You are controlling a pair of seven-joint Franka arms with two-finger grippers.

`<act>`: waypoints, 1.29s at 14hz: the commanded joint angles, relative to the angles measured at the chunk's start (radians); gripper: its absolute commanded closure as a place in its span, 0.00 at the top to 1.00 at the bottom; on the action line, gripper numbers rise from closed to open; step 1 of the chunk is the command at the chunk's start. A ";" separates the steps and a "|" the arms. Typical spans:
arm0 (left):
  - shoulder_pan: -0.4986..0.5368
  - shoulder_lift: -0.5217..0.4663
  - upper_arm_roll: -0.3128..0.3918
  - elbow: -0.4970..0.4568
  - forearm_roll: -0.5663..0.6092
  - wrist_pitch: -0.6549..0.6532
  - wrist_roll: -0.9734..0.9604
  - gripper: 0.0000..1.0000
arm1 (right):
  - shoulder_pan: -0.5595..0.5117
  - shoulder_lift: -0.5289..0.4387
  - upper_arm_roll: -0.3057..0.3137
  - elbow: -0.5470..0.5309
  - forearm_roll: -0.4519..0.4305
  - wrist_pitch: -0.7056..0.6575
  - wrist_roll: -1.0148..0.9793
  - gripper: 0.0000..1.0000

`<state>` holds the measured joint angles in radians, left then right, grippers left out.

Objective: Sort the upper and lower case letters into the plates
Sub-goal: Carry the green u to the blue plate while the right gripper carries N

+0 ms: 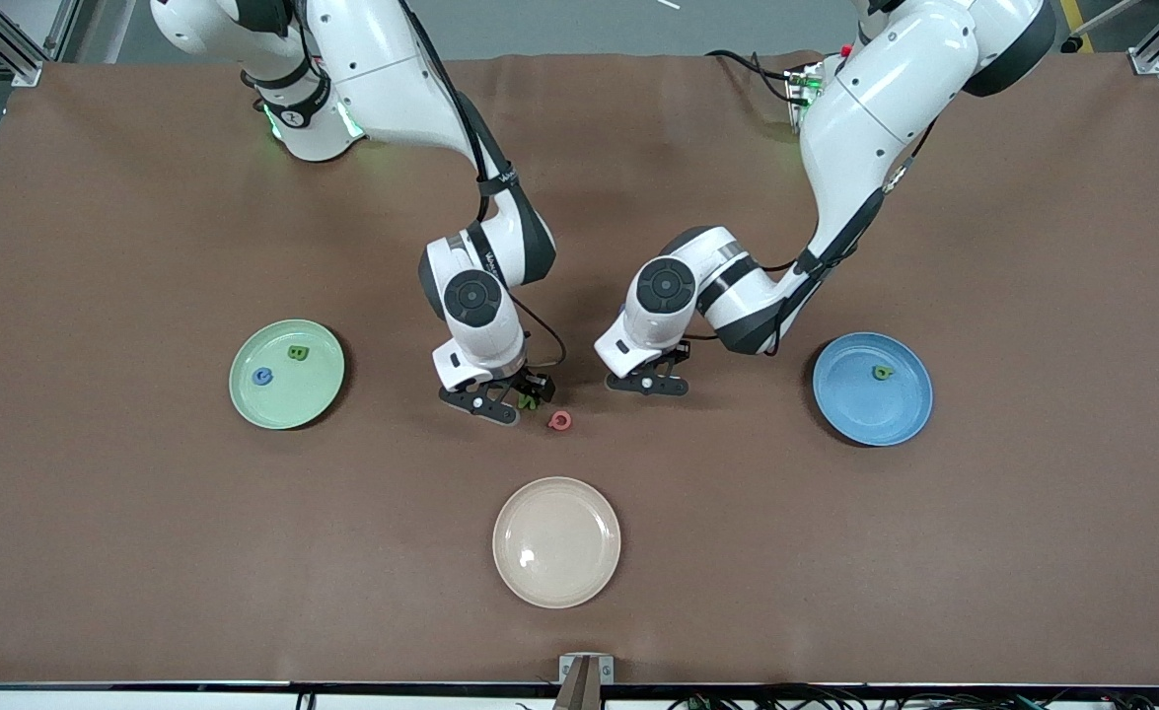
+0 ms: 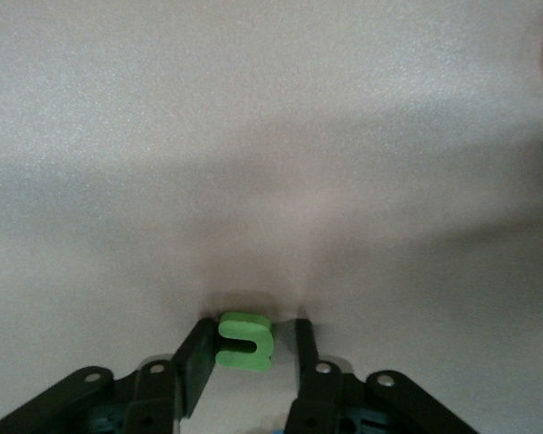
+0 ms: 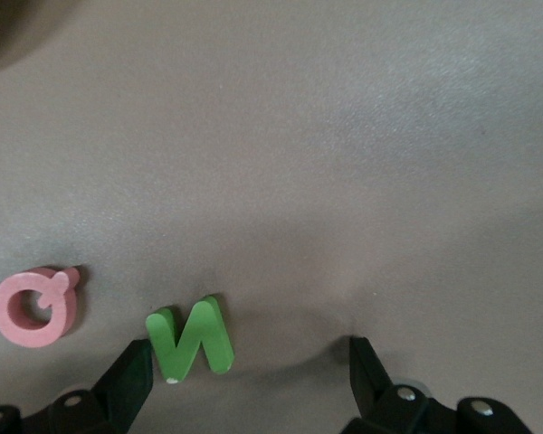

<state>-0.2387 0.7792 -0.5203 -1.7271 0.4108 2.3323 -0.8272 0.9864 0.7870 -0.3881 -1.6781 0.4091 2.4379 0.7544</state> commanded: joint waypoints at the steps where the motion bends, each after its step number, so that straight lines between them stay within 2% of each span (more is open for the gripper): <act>1: -0.013 0.000 0.014 -0.014 0.020 -0.016 -0.030 0.26 | 0.003 0.023 -0.002 0.044 -0.009 0.000 0.000 0.94; 2: -0.011 -0.001 0.014 -0.014 0.020 -0.016 -0.029 0.24 | 0.003 0.023 -0.002 0.046 -0.010 0.000 -0.001 0.92; 3: -0.011 -0.003 0.014 -0.014 0.020 -0.018 -0.029 0.19 | 0.003 0.025 -0.003 0.047 -0.013 0.001 -0.007 0.87; 6: -0.005 -0.034 0.013 -0.009 0.022 -0.065 -0.029 0.10 | 0.003 0.026 -0.003 0.047 -0.019 0.000 -0.026 0.68; 9: 0.010 -0.128 0.010 -0.008 0.022 -0.166 -0.014 0.04 | 0.003 0.026 -0.003 0.043 -0.019 0.000 -0.064 0.50; 10: 0.019 -0.159 0.010 -0.011 0.022 -0.198 0.002 0.04 | 0.003 0.026 -0.003 0.041 -0.019 0.000 -0.064 0.42; 13: 0.096 -0.247 0.000 -0.041 0.019 -0.269 0.106 0.04 | -0.008 0.021 -0.003 0.037 -0.019 -0.014 -0.070 0.07; 14: 0.120 -0.268 -0.001 -0.063 0.017 -0.269 0.137 0.04 | -0.014 0.020 -0.005 0.035 -0.019 -0.014 -0.075 0.01; 16: 0.183 -0.296 -0.006 -0.101 0.017 -0.268 0.227 0.04 | -0.029 -0.020 -0.017 -0.014 -0.019 -0.039 -0.125 0.00; 18: 0.261 -0.317 -0.023 -0.135 0.019 -0.257 0.324 0.05 | -0.037 -0.092 -0.070 -0.063 -0.019 -0.124 -0.225 0.00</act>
<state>-0.0473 0.5057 -0.5199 -1.7973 0.4138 2.0576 -0.5744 0.9713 0.7848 -0.4304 -1.6572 0.4009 2.3681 0.6159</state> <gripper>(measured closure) 0.722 0.670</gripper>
